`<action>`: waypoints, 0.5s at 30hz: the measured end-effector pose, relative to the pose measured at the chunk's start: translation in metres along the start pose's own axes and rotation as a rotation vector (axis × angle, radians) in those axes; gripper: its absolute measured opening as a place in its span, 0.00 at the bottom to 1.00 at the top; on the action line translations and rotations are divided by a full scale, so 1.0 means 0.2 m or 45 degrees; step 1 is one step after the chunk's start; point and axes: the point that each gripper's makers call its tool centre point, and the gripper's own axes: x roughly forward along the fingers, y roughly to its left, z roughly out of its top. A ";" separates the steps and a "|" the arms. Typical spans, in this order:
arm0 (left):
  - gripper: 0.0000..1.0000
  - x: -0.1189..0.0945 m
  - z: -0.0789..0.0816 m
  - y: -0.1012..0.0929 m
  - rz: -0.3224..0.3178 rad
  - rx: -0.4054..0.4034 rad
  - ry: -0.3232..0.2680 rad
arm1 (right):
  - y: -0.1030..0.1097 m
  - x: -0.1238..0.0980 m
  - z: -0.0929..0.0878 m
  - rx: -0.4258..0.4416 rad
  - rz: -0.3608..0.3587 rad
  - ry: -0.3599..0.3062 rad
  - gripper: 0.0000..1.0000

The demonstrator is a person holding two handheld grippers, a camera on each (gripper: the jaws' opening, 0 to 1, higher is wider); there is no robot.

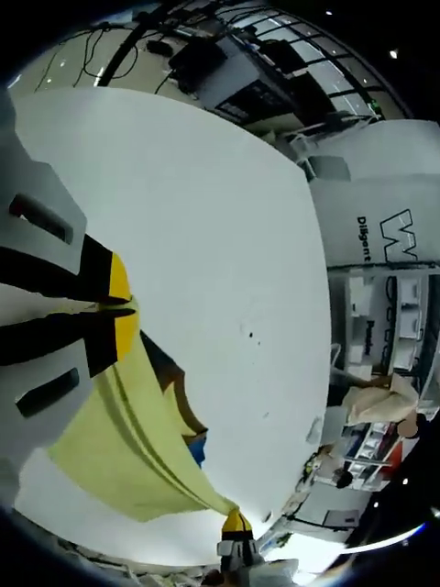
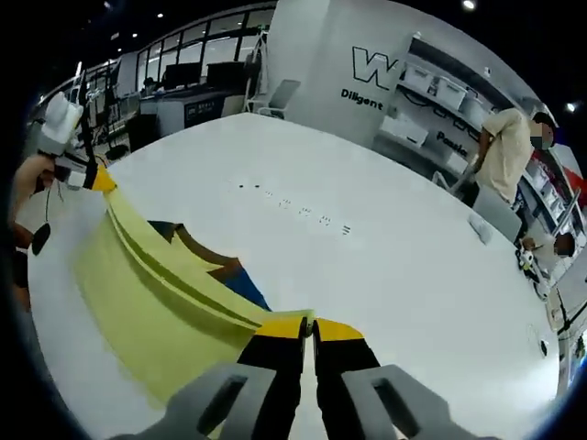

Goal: Fold the garment on the visible template until the final outline fits inside the template.

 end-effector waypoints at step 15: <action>0.08 0.25 -0.12 0.05 0.102 -0.009 -0.023 | 0.01 0.28 -0.20 0.035 0.071 0.080 0.00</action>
